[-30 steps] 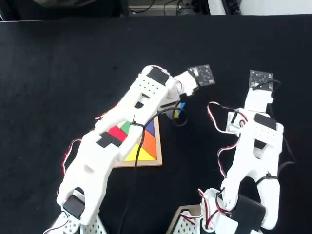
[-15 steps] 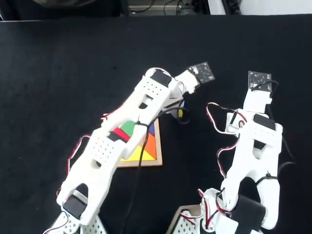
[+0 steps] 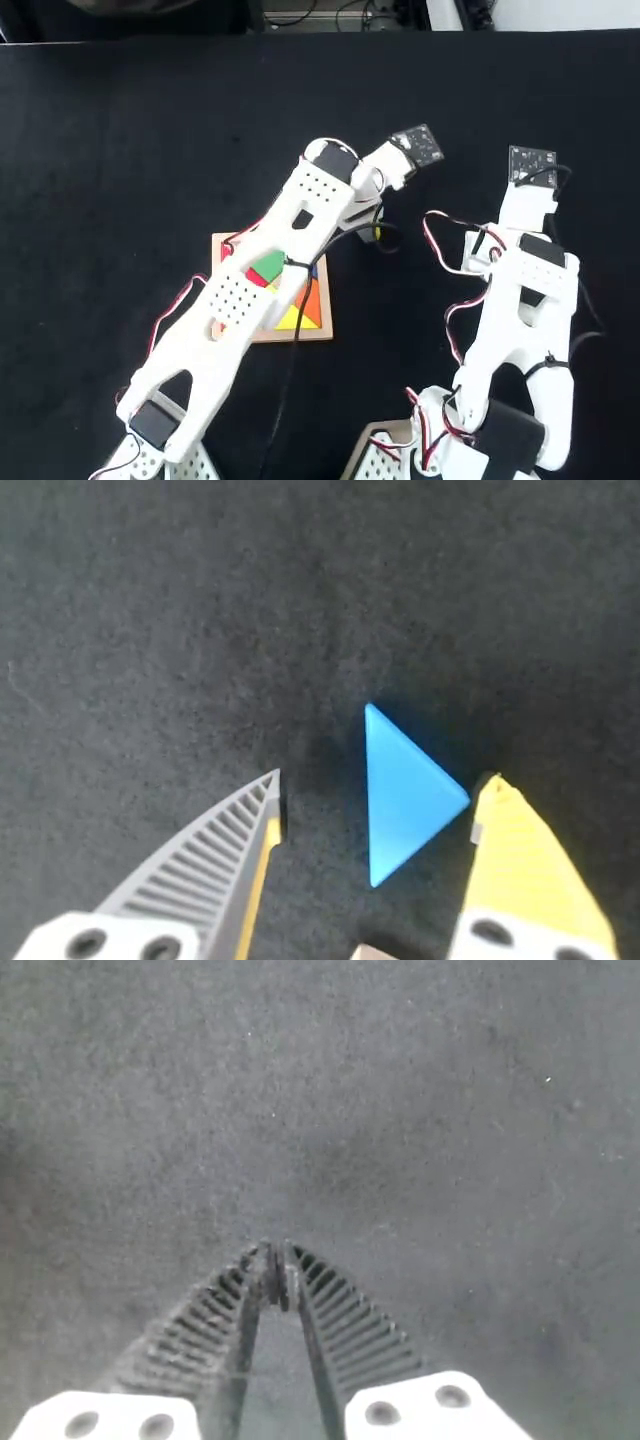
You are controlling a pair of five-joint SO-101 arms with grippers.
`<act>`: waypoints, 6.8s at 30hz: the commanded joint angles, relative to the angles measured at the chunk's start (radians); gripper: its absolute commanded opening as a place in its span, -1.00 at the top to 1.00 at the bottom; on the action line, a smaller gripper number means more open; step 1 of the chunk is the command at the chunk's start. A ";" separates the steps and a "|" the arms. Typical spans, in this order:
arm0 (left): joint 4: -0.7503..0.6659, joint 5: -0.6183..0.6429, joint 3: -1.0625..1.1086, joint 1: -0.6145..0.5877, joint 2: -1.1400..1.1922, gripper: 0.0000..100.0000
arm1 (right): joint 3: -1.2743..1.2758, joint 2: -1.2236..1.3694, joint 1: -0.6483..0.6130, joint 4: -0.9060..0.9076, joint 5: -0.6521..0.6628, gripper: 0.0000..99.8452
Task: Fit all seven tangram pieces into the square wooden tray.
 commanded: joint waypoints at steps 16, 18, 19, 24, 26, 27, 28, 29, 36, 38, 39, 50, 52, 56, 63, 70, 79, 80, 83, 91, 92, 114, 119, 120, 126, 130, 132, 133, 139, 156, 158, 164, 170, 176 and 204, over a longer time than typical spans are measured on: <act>0.064 0.074 -0.076 0.012 0.014 0.59 | 0.007 -0.033 -0.035 -0.018 0.003 0.98; 0.066 0.074 -0.076 0.012 0.014 0.59 | 0.007 -0.033 -0.035 -0.018 0.003 0.98; 0.066 0.074 -0.076 0.012 0.014 0.60 | 0.007 -0.033 -0.035 -0.018 0.003 0.98; 0.069 0.075 -0.074 0.012 0.014 0.60 | 0.007 -0.033 -0.035 -0.020 0.003 0.98; 0.071 0.075 -0.073 0.012 0.014 0.60 | 0.008 -0.033 -0.034 -0.034 0.003 0.98; 0.071 0.077 -0.070 0.016 0.014 0.62 | 0.010 -0.033 -0.031 -0.038 0.003 0.98; 0.071 0.075 -0.070 0.019 0.014 0.66 | 0.010 -0.033 -0.029 -0.040 0.003 0.98; 0.071 0.075 -0.070 0.021 0.014 0.72 | 0.010 -0.033 -0.029 -0.040 0.003 0.98; 0.091 0.075 -0.077 0.031 0.014 0.92 | 0.008 -0.033 -0.028 -0.040 -0.003 0.98; 0.104 0.078 -0.077 0.033 0.014 0.92 | 0.008 -0.033 -0.028 -0.040 -0.003 0.98; 0.106 0.078 -0.077 0.035 0.014 0.92 | 0.008 -0.033 -0.026 -0.040 -0.003 0.98; 0.242 0.080 -0.173 0.031 -0.080 0.92 | 0.004 -0.033 0.089 -0.092 -0.051 0.98; 0.311 0.075 -0.232 0.028 -0.097 0.92 | 0.002 -0.033 0.097 -0.094 -0.061 0.98; 0.318 0.043 -0.234 -0.008 -0.149 0.91 | 0.005 -0.033 0.091 -0.095 -0.061 0.98; 0.318 -0.098 0.051 -0.024 -0.465 0.91 | 0.007 -0.033 0.091 -0.095 -0.060 0.98; 0.313 -0.153 0.591 -0.024 -0.985 0.92 | 0.007 -0.033 0.089 -0.095 -0.057 0.98; 0.281 -0.560 1.288 -0.171 -1.412 0.92 | 0.015 -0.033 0.089 -0.094 -0.057 0.98; 0.244 -0.608 1.353 -0.200 -1.441 0.92 | 0.019 -0.033 0.089 -0.097 -0.057 0.98; 0.084 -0.672 1.544 -0.269 -1.513 0.92 | 0.038 -0.033 0.072 -0.133 -0.055 0.98; -0.546 -0.733 2.014 -0.329 -1.593 0.91 | 0.082 -0.033 0.005 -0.195 -0.055 0.98; -0.588 -0.735 2.041 -0.332 -1.593 0.91 | 0.093 -0.031 -0.003 -0.209 -0.055 0.98; -0.695 -0.652 1.957 -0.311 -1.367 0.92 | 0.143 -0.031 -0.034 -0.278 -0.054 0.98; -0.697 -0.624 1.957 -0.278 -1.359 0.92 | 0.143 -0.031 -0.034 -0.278 -0.054 0.98; -0.697 -0.624 1.957 -0.275 -1.359 0.91 | 0.145 -0.031 -0.034 -0.278 -0.054 0.98; -0.647 -0.626 1.952 -0.274 -1.359 0.91 | 0.145 -0.031 -0.034 -0.278 -0.054 0.98; -0.620 -0.624 1.951 -0.278 -1.361 0.74 | 0.145 -0.031 -0.034 -0.278 -0.054 0.98; -0.620 -0.624 1.952 -0.282 -1.361 0.59 | 0.145 -0.031 -0.034 -0.278 -0.054 0.98; -0.620 -0.624 1.952 -0.282 -1.361 0.54 | 0.145 -0.031 -0.034 -0.278 -0.054 0.98; -0.628 -0.624 1.946 -0.282 -1.359 0.49 | 0.148 -0.031 -0.034 -0.278 -0.054 0.98; -0.726 -0.717 1.965 -0.386 -1.359 0.49 | 0.150 -0.031 -0.034 -0.278 -0.054 0.98; -0.726 -0.712 1.966 -0.386 -1.361 0.49 | 0.150 -0.031 -0.034 -0.278 -0.054 0.98; -0.724 -0.669 1.940 -0.397 -1.376 0.49 | 0.150 -0.031 -0.034 -0.278 -0.054 0.98; -0.470 -0.451 1.705 -0.521 -1.608 0.49 | 0.150 -0.031 -0.034 -0.278 -0.054 0.98; -0.358 -0.040 1.541 -0.601 -1.811 0.49 | 0.148 -0.031 -0.040 -0.270 -0.055 0.98; -0.153 0.643 1.257 -0.743 -2.124 0.49 | -1.144 -0.298 -0.448 0.752 -0.063 0.98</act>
